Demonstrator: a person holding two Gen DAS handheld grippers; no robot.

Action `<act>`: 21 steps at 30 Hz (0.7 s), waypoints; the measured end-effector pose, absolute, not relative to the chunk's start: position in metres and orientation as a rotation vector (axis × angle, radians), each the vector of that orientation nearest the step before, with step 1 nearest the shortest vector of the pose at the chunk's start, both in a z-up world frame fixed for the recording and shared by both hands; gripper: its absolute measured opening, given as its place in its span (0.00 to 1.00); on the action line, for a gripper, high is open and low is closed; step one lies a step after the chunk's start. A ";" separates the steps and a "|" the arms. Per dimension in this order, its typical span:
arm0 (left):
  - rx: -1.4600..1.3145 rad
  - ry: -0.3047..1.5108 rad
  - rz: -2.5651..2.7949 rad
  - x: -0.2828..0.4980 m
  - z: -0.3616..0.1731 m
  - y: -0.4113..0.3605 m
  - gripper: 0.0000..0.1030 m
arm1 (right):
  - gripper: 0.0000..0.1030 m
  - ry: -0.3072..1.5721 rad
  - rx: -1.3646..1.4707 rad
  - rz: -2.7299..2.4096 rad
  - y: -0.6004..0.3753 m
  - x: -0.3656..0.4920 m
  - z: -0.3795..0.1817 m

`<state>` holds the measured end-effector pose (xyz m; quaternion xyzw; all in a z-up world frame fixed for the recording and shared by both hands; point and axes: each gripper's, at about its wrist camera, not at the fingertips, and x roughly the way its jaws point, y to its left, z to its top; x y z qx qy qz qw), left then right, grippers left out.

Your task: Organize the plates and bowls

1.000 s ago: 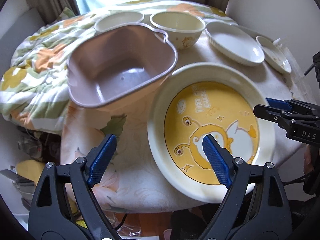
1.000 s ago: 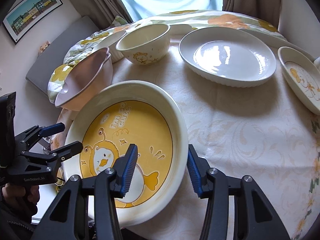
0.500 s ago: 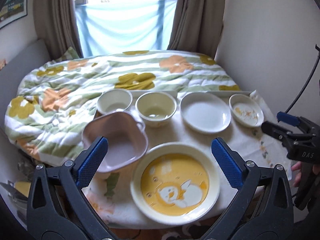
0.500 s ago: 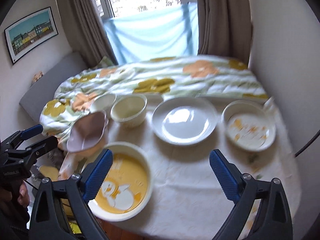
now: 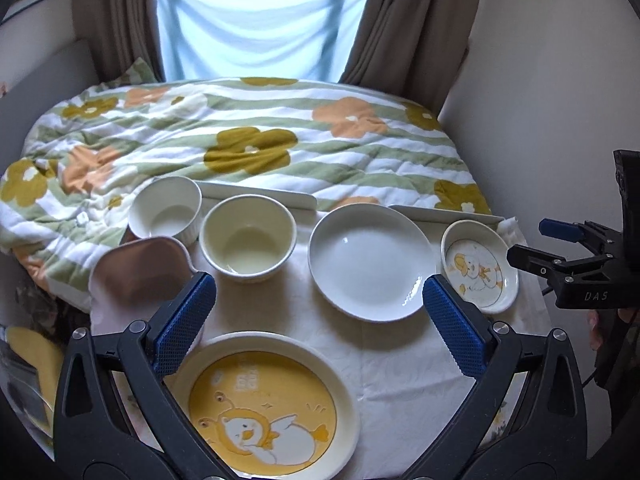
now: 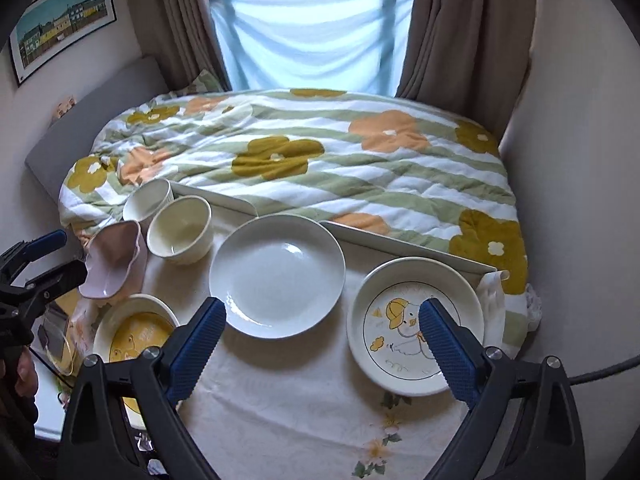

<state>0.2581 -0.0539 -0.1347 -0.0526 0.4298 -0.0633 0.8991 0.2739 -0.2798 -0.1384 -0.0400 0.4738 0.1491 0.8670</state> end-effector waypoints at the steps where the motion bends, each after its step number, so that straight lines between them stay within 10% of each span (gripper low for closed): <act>1: -0.119 0.908 -0.123 0.265 -0.142 -0.058 1.00 | 0.93 1.003 -0.096 0.343 -0.284 0.284 -0.146; 13: -0.278 1.125 -0.052 0.334 -0.250 -0.076 0.97 | 0.93 1.159 -0.200 0.631 -0.277 0.374 -0.237; 21: -0.357 1.225 -0.046 0.346 -0.296 -0.072 0.49 | 0.58 1.249 -0.192 0.710 -0.272 0.401 -0.280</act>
